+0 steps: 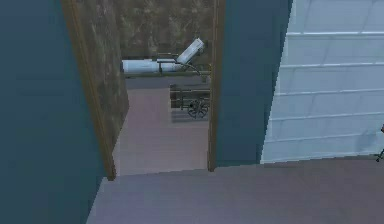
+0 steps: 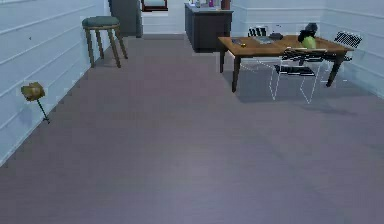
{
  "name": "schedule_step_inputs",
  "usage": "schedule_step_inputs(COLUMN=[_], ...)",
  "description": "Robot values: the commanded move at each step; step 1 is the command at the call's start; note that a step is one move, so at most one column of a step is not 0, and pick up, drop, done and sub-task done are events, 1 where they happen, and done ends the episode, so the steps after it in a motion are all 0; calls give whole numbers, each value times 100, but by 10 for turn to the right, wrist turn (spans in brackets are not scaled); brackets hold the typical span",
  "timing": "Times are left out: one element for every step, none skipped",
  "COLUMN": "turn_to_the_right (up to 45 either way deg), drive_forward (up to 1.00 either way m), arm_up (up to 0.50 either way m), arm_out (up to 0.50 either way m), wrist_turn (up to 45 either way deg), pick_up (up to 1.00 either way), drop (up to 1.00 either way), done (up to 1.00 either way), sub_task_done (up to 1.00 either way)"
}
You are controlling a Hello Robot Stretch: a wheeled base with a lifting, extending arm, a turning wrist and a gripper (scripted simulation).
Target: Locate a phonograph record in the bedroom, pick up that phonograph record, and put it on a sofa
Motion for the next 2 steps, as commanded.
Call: schedule_step_inputs(turn_to_the_right=[-120,0], drive_forward=[0,100], arm_up=[0,0], arm_out=[0,0], wrist_turn=[0,0], pick_up=[0,0], drop=[0,0], done=[0,0], sub_task_done=[0,0])
